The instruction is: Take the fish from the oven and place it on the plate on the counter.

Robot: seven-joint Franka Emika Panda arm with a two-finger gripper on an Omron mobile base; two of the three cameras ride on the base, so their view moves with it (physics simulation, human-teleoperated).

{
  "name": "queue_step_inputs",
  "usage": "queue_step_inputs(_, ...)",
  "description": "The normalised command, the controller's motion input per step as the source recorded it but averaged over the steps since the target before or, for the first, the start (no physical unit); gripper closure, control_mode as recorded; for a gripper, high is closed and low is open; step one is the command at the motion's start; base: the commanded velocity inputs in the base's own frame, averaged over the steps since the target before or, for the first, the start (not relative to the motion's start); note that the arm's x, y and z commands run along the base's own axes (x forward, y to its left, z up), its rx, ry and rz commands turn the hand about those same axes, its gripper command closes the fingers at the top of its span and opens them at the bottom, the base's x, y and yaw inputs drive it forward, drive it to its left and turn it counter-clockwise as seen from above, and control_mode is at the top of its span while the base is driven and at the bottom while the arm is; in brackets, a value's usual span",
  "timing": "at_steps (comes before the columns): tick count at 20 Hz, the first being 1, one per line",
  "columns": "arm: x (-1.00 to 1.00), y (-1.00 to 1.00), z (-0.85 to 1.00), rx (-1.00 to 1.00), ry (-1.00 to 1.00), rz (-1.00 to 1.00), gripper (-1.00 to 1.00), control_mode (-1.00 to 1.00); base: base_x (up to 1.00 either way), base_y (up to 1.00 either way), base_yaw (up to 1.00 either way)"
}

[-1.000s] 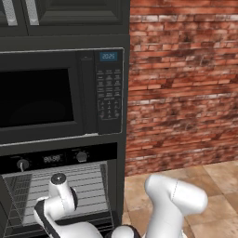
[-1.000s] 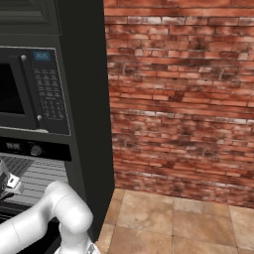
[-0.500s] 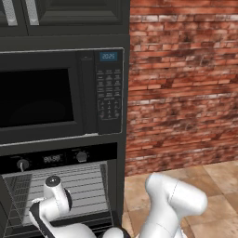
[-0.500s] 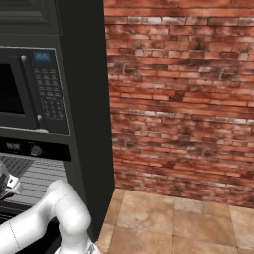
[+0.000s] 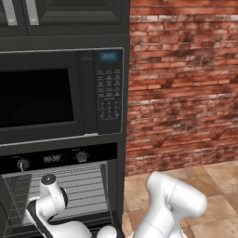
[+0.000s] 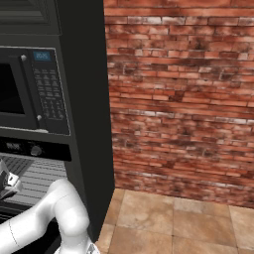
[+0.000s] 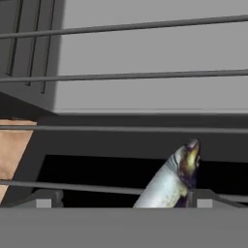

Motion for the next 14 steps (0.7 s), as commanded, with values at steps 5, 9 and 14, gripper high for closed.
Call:
queue_step_inputs(5,-0.12,0.0,-0.09,0.0,0.06,-0.01,-1.0,-1.0,0.0,0.0,0.0)
queue_step_inputs(9,-0.1,-0.01,-0.08,0.0,0.02,-0.06,-1.0,-1.0,0.0,0.0,0.0)
queue_step_inputs(14,-0.09,-0.01,-0.05,0.0,0.0,-0.06,-1.0,-1.0,0.0,0.0,0.0)
